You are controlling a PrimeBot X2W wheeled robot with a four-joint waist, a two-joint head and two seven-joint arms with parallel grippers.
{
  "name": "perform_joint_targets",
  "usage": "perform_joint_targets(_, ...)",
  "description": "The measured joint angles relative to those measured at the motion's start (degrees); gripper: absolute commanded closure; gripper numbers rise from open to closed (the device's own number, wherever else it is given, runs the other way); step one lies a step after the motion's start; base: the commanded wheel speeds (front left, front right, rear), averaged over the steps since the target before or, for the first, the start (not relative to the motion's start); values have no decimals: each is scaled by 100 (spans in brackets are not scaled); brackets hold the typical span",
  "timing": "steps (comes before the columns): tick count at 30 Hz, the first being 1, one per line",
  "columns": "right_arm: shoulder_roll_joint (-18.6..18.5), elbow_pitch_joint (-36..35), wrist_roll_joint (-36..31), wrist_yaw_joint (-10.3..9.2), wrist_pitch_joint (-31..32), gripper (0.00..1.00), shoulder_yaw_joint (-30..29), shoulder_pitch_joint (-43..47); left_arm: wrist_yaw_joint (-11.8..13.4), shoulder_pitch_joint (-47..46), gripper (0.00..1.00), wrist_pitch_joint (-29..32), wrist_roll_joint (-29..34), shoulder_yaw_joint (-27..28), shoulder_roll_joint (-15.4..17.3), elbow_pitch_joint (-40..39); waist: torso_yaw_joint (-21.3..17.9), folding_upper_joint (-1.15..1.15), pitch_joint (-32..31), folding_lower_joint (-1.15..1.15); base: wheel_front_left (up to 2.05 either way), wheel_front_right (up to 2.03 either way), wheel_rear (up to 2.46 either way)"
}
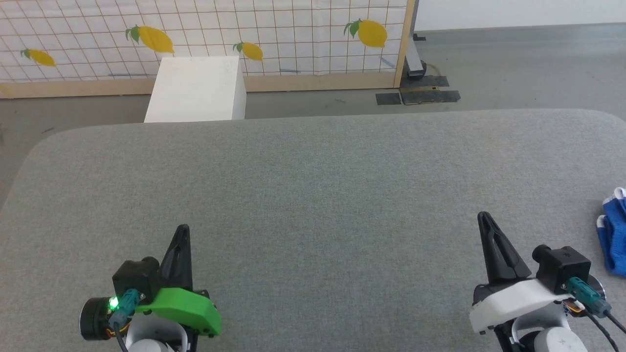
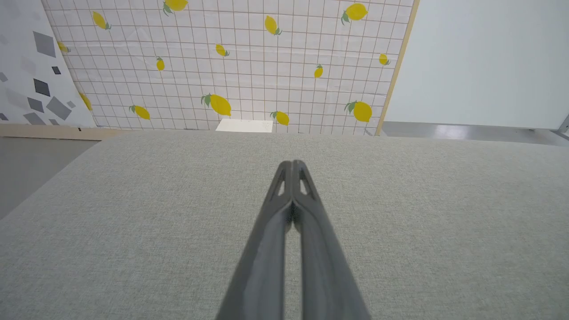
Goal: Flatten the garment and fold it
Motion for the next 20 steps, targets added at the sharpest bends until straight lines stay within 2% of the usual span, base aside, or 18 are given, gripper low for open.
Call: perform_joint_targets(20,0,-178,-243,0,234,100,-20,26,12,3,100,241,258,46,-46,-156,1,0,-43,0,0,0,0)
